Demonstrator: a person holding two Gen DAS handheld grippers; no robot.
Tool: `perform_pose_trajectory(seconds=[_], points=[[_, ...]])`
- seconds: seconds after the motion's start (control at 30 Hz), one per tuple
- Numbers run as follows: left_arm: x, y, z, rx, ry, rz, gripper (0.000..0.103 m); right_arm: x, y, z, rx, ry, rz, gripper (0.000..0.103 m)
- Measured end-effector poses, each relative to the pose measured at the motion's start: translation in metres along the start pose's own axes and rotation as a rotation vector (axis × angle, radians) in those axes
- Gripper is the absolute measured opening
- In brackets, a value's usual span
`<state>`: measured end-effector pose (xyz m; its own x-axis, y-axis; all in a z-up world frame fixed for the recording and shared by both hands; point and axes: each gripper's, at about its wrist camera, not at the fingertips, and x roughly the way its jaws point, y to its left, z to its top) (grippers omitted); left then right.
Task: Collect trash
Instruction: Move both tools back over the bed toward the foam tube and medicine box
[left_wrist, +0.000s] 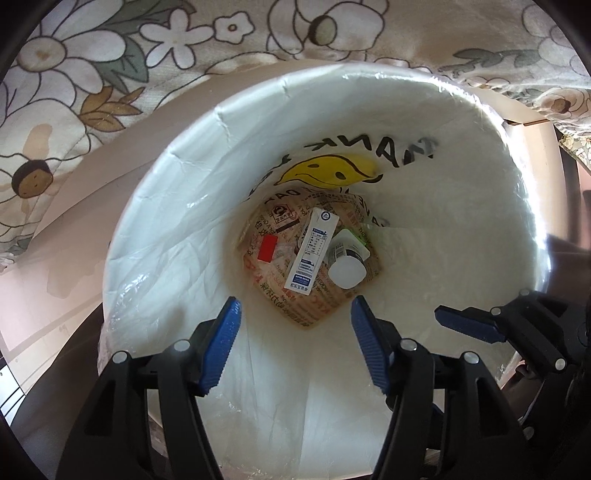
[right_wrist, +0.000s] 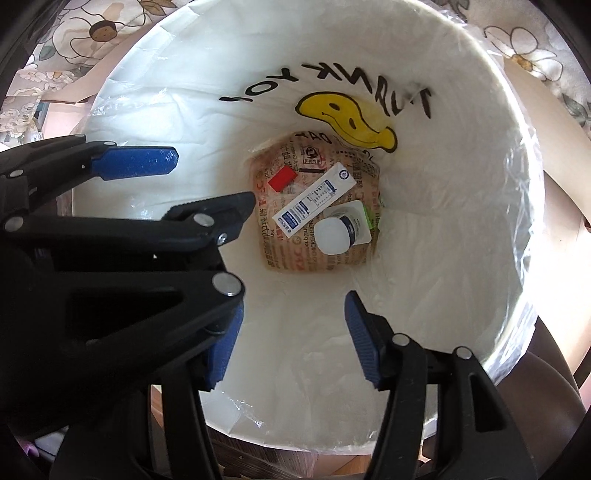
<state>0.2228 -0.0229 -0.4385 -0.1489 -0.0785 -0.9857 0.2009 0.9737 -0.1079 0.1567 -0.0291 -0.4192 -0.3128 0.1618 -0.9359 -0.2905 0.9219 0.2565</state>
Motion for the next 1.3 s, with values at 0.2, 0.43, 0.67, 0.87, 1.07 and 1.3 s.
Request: perform_pose_trajectory(seconds=[0.2, 0.43, 0.67, 0.87, 1.07, 1.3], points=[[-0.018, -0.004, -0.006, 0.043, -0.039, 0.071, 0.069, -0.012, 0.000, -0.010, -0.011, -0.017, -0.019, 0.058], [-0.057, -0.014, -0.025, 0.118, -0.128, 0.139, 0.077, -0.039, -0.003, -0.025, 0.019, -0.040, -0.031, 0.060], [-0.113, -0.029, -0.053, 0.218, -0.239, 0.182, 0.082, -0.082, -0.007, -0.051, 0.010, -0.092, -0.066, 0.061], [-0.182, -0.028, -0.071, 0.239, -0.381, 0.213, 0.083, -0.140, -0.016, -0.075, -0.006, -0.176, -0.109, 0.062], [-0.263, -0.020, -0.082, 0.279, -0.544, 0.293, 0.085, -0.218, -0.028, -0.093, -0.002, -0.335, -0.142, 0.062], [-0.345, -0.002, -0.070, 0.255, -0.677, 0.303, 0.087, -0.321, -0.030, -0.093, -0.008, -0.539, -0.158, 0.070]])
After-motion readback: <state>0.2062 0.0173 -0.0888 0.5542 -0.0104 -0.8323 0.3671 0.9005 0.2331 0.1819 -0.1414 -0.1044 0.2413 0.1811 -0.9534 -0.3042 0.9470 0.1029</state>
